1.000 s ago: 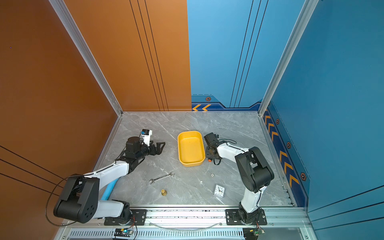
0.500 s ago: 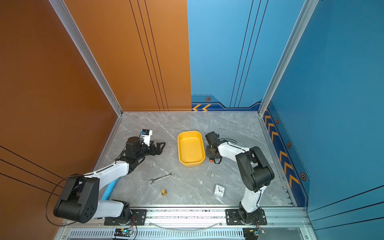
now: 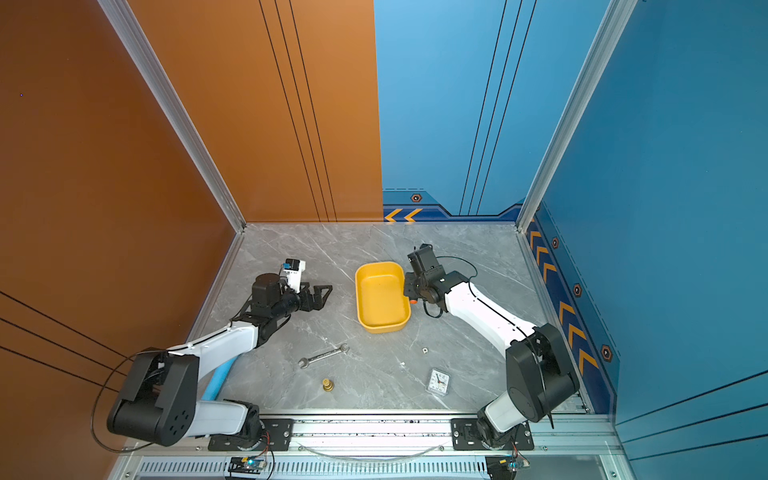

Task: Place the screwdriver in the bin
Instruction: 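Close the right gripper on the black-and-orange handle and lift the screwdriver, then move the screwdriver over the yellow bin and lower it inside with the right gripper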

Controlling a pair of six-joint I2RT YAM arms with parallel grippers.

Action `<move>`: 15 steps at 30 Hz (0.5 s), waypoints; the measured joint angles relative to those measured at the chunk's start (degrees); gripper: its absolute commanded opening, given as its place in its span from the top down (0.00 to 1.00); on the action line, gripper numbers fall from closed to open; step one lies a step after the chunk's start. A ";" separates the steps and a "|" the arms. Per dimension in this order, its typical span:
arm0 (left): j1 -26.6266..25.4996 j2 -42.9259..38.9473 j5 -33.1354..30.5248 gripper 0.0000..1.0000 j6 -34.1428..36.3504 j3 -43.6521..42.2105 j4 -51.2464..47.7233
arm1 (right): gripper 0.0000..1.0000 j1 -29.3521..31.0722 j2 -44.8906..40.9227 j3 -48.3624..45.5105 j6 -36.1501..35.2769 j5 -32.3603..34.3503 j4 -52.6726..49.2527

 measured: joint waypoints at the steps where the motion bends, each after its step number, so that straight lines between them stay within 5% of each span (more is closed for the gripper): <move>1: 0.00 0.00 0.11 0.02 0.00 0.00 -0.04 | 1.00 1.11 0.00 0.81 0.00 0.26 -0.20; 8: 0.00 0.00 0.52 0.02 0.00 0.00 -0.17 | 1.00 7.67 1.53 5.68 0.76 2.25 -2.14; 15: 0.00 0.00 0.92 0.02 -0.02 0.00 -0.17 | 1.00 8.13 6.97 6.40 2.47 2.89 -3.72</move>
